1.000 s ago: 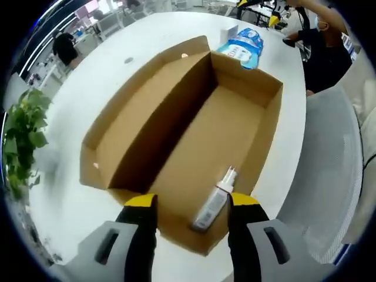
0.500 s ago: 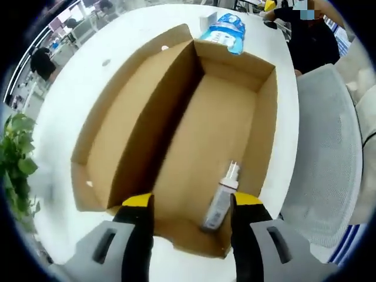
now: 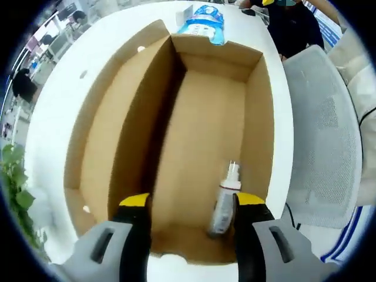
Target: Operate the shoe box by opening the lid, removing the specified soft item, and placing it in the target area until the item is outside and the box remains undamaged.
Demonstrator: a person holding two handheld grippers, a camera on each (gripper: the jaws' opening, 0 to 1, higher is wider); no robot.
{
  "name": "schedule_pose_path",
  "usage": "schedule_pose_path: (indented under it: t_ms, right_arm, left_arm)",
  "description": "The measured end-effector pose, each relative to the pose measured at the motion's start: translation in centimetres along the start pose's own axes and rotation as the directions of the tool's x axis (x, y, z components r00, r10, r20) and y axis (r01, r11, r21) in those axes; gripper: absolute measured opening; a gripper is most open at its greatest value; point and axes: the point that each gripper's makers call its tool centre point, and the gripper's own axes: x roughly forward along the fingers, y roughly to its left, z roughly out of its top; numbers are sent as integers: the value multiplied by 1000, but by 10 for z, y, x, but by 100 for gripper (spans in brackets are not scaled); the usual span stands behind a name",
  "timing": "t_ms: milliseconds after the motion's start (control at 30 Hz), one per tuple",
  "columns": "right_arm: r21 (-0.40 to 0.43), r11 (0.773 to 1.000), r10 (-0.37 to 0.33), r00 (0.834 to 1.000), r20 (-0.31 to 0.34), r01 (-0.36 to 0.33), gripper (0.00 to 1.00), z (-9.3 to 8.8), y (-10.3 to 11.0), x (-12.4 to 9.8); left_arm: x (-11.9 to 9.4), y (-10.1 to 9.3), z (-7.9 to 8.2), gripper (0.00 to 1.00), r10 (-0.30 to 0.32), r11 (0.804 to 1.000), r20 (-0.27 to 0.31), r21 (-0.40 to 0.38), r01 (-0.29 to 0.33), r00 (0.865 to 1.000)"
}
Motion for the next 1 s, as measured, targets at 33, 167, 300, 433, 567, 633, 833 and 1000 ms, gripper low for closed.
schedule_pose_path:
  t_ms: [33,167,300,433,567,633,833,1000]
  right_arm:
    - [2,1000,0,1000,0,0,96,-1,2,-1]
    - [21,1000,-6,1000,5,6,96,-7,12,-5]
    - [41,999,-11,1000,7,11,96,-13,20,-8]
    - [58,998,-15,1000,0,15,96,-20,24,-9]
    - [81,997,-17,1000,2,17,96,-24,29,-11]
    - [89,996,-16,1000,0,16,96,-28,33,-12]
    - [116,993,-23,1000,-4,23,96,-33,34,-13]
    - [129,991,-28,1000,0,28,96,-34,35,-13]
  left_arm:
    - [1,0,1,56,-5,1000,-2,14,5,1000]
    - [7,-1,3,56,-22,998,-9,51,22,1000]
    - [11,-4,4,57,-53,995,-16,88,54,998]
    - [16,-6,4,57,-83,988,-28,130,86,996]
    - [19,-10,4,59,-113,982,-38,151,117,993]
    - [22,-14,4,60,-139,976,-45,161,145,989]
    - [27,-20,2,60,-184,963,-65,186,193,981]
    - [33,-21,-2,58,-195,957,-84,200,208,977]
